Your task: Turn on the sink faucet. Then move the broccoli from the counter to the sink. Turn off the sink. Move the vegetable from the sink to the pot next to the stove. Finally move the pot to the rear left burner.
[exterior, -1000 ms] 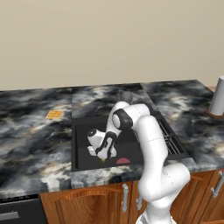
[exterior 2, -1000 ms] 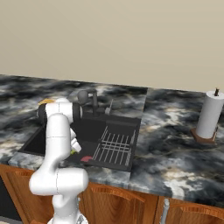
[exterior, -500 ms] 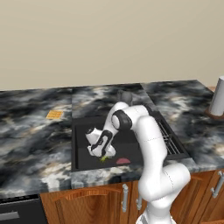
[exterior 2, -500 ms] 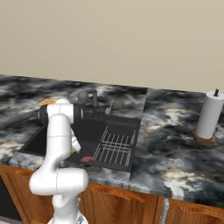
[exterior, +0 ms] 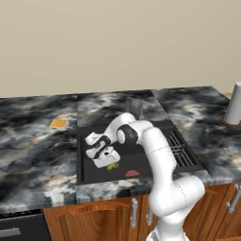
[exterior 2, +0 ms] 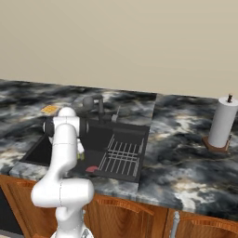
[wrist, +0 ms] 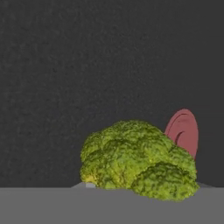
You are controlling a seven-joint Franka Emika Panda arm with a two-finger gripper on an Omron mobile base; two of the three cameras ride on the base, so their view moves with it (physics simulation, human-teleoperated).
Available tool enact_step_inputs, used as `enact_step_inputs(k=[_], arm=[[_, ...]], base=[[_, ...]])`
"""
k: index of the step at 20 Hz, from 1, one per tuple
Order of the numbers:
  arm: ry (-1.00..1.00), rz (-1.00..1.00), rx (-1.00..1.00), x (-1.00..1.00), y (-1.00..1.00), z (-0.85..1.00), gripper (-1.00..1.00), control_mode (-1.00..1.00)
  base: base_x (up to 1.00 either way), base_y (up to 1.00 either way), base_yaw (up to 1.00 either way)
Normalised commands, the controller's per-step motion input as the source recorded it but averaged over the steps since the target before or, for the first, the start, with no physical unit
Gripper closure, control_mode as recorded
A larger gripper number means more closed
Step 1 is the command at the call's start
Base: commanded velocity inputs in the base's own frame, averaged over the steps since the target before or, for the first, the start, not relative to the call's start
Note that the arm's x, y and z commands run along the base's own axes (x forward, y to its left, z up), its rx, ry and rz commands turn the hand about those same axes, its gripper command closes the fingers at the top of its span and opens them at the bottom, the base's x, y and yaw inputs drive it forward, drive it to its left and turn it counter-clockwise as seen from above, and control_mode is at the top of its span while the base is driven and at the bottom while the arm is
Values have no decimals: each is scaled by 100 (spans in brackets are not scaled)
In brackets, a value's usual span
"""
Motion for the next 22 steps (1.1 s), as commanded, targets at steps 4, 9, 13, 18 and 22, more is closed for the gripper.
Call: enact_step_inputs(k=[4, 9, 13, 18, 22], arm=[[-22, 0, 15, -36, -32, -15, 100, -100], [-38, 0, 10, -55, -31, 20, 100, -100], [-37, 0, 11, -51, -35, 38, 100, -100], [-30, 0, 13, -51, -39, 51, 100, -100], [-22, 0, 12, -39, -30, 69, 100, -100]], base=[[0, 0, 0], [0, 0, 0], [0, 0, 0], [0, 0, 0], [0, 0, 0]])
